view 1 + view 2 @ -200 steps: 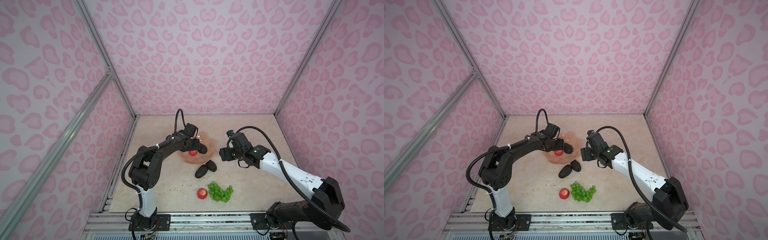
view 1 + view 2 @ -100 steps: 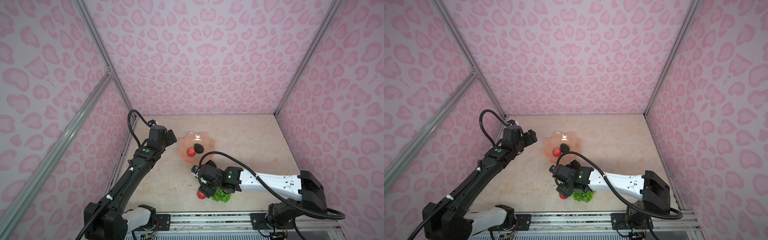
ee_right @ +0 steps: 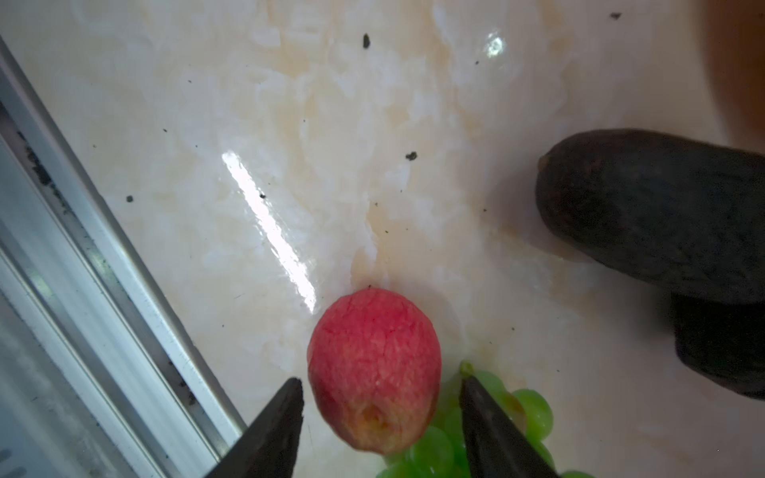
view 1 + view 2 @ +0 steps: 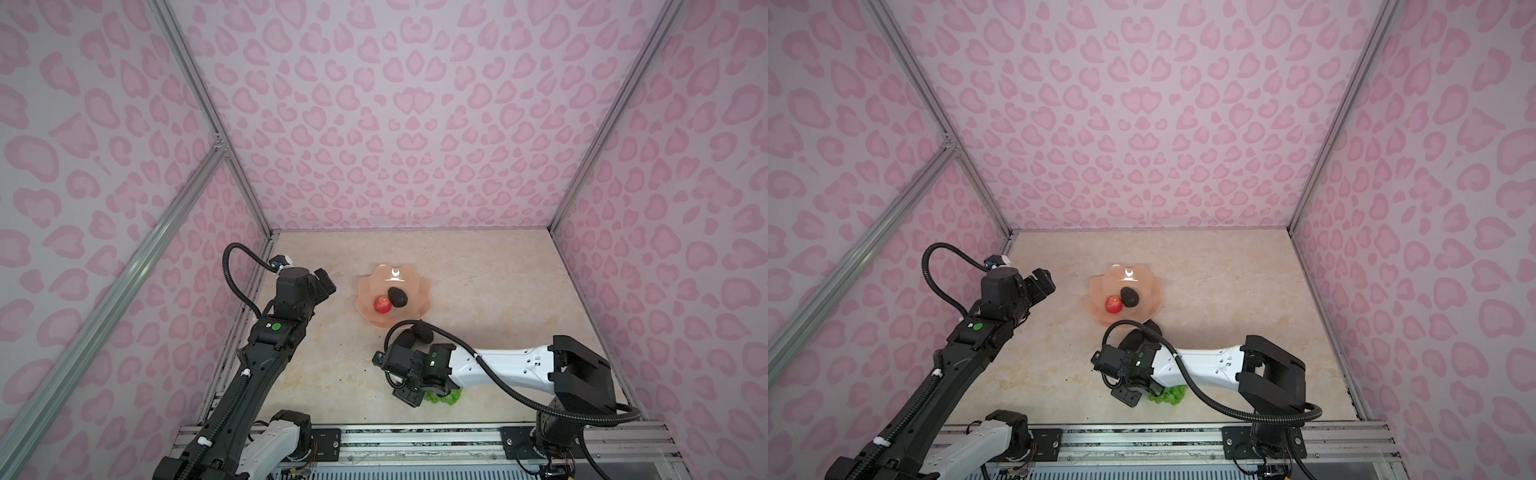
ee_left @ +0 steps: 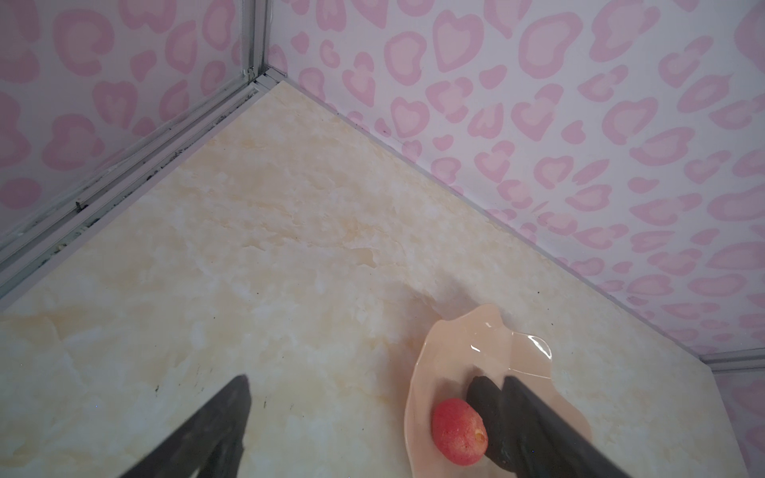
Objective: Arrange fruit in a fruit bowl
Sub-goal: Pick up the fruit from the bottom-center of the table, then place the fruit in the fruit bowl.
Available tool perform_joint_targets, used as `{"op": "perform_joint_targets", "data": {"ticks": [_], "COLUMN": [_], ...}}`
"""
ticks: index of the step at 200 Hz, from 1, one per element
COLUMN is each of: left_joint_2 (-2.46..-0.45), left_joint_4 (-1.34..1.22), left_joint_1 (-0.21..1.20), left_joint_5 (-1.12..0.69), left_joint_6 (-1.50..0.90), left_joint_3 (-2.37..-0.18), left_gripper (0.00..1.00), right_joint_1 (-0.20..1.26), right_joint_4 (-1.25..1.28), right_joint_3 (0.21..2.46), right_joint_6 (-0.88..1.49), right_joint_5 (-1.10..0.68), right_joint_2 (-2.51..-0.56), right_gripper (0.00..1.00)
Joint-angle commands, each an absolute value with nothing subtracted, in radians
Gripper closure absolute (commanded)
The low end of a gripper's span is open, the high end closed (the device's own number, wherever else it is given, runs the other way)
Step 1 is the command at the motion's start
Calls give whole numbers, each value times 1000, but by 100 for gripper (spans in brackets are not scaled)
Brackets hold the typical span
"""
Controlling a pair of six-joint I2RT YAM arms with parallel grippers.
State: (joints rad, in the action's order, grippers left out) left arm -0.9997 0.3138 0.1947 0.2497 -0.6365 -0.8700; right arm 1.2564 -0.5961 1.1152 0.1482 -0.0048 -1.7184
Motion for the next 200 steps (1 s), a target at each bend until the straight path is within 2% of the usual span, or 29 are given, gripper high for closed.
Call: {"op": "perform_joint_targets", "data": {"ticks": [1, 56, 84, 119, 139, 175, 200], "left_joint_2": [-988, -966, -959, -950, -939, -902, -863], "left_joint_4": [296, 308, 311, 319, 323, 337, 349], "left_joint_1": [190, 181, 175, 175, 173, 173, 173], "left_joint_5": [240, 248, 248, 252, 251, 239, 205], "left_joint_6": [-648, -641, -643, -637, -636, -643, -628], "left_joint_3": [-868, -864, -860, -858, -850, -818, -798], "left_gripper": [5, 5, 5, 5, 5, 5, 5], "right_joint_1": [1256, 1252, 1203, 1083, 997, 864, 824], "right_joint_4": [-575, -554, -560, -610, -635, -616, -602], "right_joint_3": [1116, 1126, 1142, 1198, 1265, 1388, 1476], "right_joint_6": [150, 146, 164, 171, 179, 175, 178], "right_joint_5": [-9, -18, -65, -81, -22, -2, -18], "right_joint_2": [-1744, -1764, -1714, -1597, -1568, -1665, -1772], "right_gripper": [42, 64, 76, 78, 78, 78, 78]}}
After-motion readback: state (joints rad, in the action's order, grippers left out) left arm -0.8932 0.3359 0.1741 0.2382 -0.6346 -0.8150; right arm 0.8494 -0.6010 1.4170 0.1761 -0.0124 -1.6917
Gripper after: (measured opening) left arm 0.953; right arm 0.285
